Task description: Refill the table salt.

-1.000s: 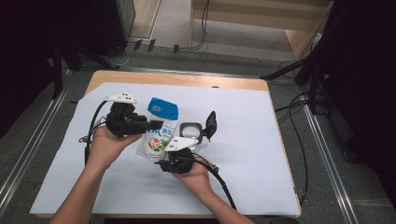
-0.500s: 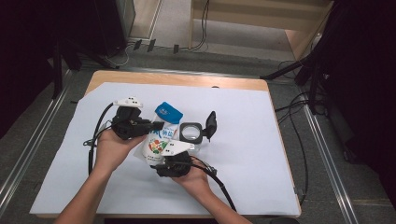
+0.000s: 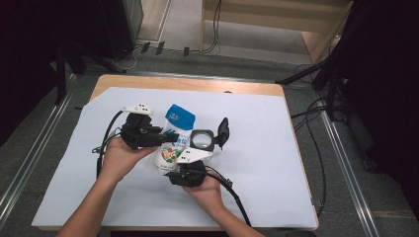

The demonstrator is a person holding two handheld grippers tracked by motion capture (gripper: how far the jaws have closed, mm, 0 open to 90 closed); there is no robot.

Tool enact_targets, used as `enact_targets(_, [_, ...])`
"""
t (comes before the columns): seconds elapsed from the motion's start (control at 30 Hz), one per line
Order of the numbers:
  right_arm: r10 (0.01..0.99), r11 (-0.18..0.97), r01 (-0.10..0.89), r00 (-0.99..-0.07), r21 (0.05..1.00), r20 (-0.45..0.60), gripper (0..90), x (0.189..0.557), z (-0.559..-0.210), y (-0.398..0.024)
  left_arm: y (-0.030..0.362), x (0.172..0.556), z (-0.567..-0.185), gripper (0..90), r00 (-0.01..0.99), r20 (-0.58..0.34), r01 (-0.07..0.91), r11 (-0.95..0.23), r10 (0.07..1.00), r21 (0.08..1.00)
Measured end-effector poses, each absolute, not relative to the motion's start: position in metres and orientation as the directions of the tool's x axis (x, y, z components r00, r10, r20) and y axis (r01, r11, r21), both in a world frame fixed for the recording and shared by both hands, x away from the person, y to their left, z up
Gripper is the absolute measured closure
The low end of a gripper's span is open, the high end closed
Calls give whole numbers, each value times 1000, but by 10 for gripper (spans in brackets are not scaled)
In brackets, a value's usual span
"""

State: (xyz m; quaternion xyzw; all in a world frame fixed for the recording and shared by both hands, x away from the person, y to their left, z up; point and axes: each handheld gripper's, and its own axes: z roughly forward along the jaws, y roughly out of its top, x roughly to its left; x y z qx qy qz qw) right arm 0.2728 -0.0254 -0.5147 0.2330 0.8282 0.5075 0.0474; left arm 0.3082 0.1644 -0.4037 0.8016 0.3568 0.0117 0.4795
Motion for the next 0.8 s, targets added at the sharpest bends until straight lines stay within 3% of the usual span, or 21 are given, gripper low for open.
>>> enact_targets(0.1, [435,382,335,-887,861,152,622,272,-516,-25,164,308,-404,838,741,-321,564,-289,589,773])
enact_targets(0.2, [435,381,339,-887,860,157,620,273,-517,-25,161,307,-404,891,732,-302,564,-295,610,771])
enact_targets(0.53, [456,386,361,-875,849,164,541,273,-518,-26,163,309,-403,900,686,-308,593,-261,659,762])
enact_targets(0.8, [480,388,372,-863,843,160,604,272,-519,-27,151,309,-404,889,709,-305,579,-277,636,767])
